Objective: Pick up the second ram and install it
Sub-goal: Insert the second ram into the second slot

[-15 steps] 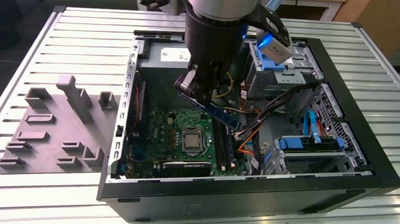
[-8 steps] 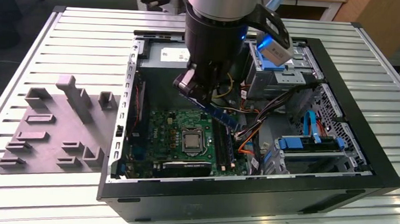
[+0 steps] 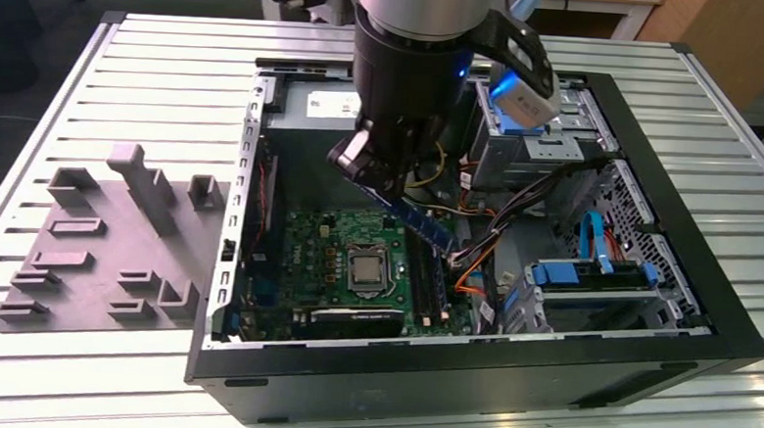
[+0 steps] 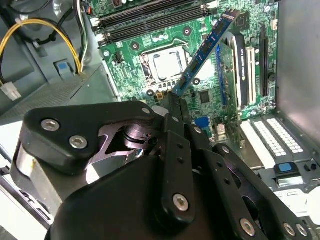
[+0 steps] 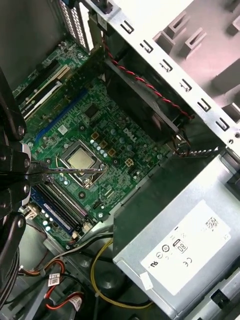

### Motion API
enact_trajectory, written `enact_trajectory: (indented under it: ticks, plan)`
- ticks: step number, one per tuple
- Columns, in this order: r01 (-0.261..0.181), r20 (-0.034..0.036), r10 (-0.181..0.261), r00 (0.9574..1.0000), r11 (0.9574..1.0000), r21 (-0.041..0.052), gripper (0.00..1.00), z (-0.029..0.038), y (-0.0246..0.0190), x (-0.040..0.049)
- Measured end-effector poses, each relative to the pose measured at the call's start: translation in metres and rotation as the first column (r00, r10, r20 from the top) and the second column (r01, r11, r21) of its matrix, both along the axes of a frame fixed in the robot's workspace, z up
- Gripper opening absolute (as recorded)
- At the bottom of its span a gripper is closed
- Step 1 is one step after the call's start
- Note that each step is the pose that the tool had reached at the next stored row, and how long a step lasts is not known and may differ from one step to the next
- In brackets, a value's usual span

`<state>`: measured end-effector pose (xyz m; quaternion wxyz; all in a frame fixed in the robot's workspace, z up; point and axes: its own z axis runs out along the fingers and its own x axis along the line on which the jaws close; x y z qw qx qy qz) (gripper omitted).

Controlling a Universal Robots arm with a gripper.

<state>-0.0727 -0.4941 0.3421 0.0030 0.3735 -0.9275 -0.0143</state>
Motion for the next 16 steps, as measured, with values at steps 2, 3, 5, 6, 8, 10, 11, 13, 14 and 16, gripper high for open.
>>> enact_trajectory:
  ticks: [2, 3, 5, 6, 8, 10, 11, 13, 14, 16]
  plan:
    - [0.017, 0.0000, -0.017, 0.9998, 0.9998, -0.0001, 0.11, -0.0001, 0.0000, 0.0000]
    - [0.026, 0.0000, -0.026, 0.9997, 0.9997, -0.0001, 0.11, -0.0001, 0.0000, 0.0000]
    - [0.043, 0.0000, -0.043, 0.9991, 0.9991, -0.0001, 0.11, -0.0002, 0.0000, 0.0000]
    - [0.052, 0.0000, -0.052, 0.9986, 0.9986, 0.0000, 0.11, -0.0002, 0.0000, 0.0000]
    - [0.068, 0.0000, -0.068, 0.9977, 0.9977, 0.0000, 0.11, -0.0003, 0.0000, 0.0000]
    - [0.085, 0.0000, -0.085, 0.9964, 0.9964, 0.0000, 0.11, -0.0003, 0.0000, 0.0000]
    - [0.092, 0.0000, -0.092, 0.9957, 0.9957, 0.0000, 0.11, -0.0003, 0.0000, 0.0000]
    - [0.107, 0.0000, -0.107, 0.9943, 0.9943, 0.0000, 0.11, -0.0004, 0.0000, 0.0000]
    - [0.113, -0.0001, -0.113, 0.9936, 0.9936, -0.0001, 0.11, -0.0003, 0.0000, 0.0000]
    - [0.127, 0.0000, -0.127, 0.9920, 0.9920, 0.0000, 0.11, -0.0004, 0.0000, 0.0000]
